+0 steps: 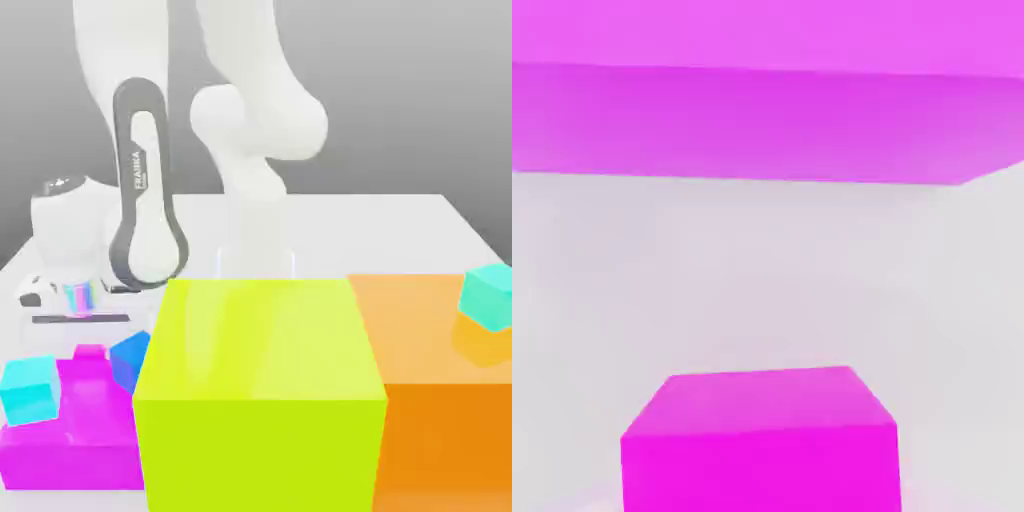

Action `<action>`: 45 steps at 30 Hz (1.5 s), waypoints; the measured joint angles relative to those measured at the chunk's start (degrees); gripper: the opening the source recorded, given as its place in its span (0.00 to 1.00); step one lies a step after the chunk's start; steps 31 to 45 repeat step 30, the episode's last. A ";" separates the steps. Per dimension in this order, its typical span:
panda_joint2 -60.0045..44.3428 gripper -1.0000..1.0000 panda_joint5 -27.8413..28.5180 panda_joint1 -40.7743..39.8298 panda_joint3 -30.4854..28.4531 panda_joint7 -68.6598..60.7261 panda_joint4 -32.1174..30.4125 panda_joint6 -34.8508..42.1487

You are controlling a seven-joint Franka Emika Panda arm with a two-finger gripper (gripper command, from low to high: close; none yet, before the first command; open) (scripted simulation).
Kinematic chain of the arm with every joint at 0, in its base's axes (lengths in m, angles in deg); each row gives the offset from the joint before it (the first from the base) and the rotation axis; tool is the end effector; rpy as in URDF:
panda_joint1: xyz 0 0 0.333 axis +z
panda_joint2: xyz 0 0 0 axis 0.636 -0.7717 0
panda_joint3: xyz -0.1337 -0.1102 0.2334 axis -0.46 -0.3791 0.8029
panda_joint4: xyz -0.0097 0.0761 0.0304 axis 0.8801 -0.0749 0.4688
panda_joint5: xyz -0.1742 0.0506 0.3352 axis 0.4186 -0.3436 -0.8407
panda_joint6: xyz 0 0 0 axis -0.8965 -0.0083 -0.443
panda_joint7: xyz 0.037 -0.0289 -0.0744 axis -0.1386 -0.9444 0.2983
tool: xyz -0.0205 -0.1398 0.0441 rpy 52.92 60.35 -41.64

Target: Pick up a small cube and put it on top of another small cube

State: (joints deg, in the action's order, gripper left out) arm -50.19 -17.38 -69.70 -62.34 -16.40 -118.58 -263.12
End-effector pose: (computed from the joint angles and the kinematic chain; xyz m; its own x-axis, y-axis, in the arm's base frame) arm 0.2396 -0.2540 0.0865 0.7299 -0.6835 0.0004 -0.6835 -0.7299 0.0030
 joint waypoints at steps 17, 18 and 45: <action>14.98 0.00 22.74 10.08 -5.05 38.41 18.13 32.39; 15.15 0.00 22.78 10.85 -4.80 40.41 20.08 34.53; 7.44 1.00 19.41 11.78 -4.71 41.33 21.39 28.49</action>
